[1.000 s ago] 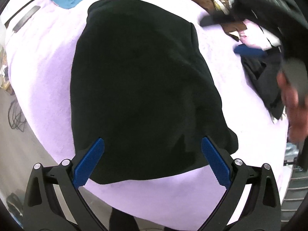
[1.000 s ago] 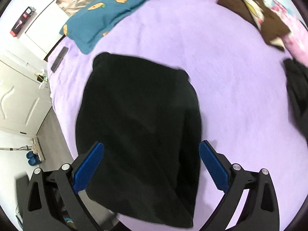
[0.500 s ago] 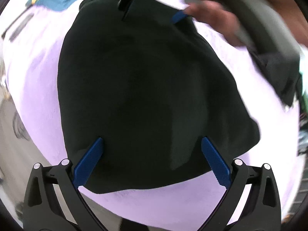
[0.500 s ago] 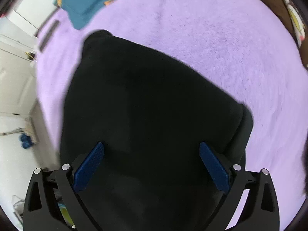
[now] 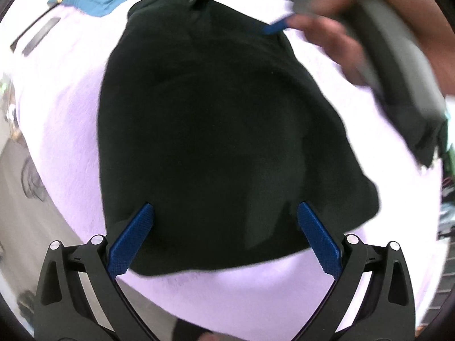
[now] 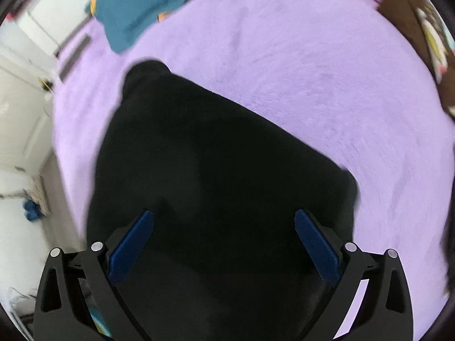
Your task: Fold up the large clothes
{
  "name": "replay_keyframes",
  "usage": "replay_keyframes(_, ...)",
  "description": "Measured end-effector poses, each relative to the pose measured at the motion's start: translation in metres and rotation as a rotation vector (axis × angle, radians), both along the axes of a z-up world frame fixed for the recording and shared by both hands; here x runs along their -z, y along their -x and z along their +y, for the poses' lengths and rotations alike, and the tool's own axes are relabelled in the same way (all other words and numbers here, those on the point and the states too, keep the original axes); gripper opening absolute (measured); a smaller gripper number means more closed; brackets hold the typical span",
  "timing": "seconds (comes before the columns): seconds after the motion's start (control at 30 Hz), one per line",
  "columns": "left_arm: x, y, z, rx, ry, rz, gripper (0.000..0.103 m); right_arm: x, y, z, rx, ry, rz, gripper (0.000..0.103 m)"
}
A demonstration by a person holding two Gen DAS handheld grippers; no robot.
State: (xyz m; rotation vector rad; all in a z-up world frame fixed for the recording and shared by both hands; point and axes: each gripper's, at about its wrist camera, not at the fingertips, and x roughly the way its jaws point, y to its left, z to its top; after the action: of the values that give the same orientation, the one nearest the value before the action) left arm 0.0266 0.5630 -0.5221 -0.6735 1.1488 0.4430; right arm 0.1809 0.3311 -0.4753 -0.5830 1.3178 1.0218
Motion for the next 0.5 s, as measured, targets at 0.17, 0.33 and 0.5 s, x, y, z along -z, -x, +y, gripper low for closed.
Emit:
replay_keyframes(0.17,-0.037,0.021,-0.006,0.001,-0.012,0.004,0.097,-0.057,0.026,-0.08,0.036,-0.059,0.0,0.097)
replay_keyframes(0.33,-0.091,0.045,-0.023,-0.038,0.004,-0.032,0.097,-0.11,0.042,-0.148,0.099,-0.113,0.017,0.097)
replay_keyframes(0.5,-0.142,0.074,-0.04,-0.068,-0.017,-0.036,0.097,-0.169,0.07,-0.225,0.115,-0.154,-0.025,0.097)
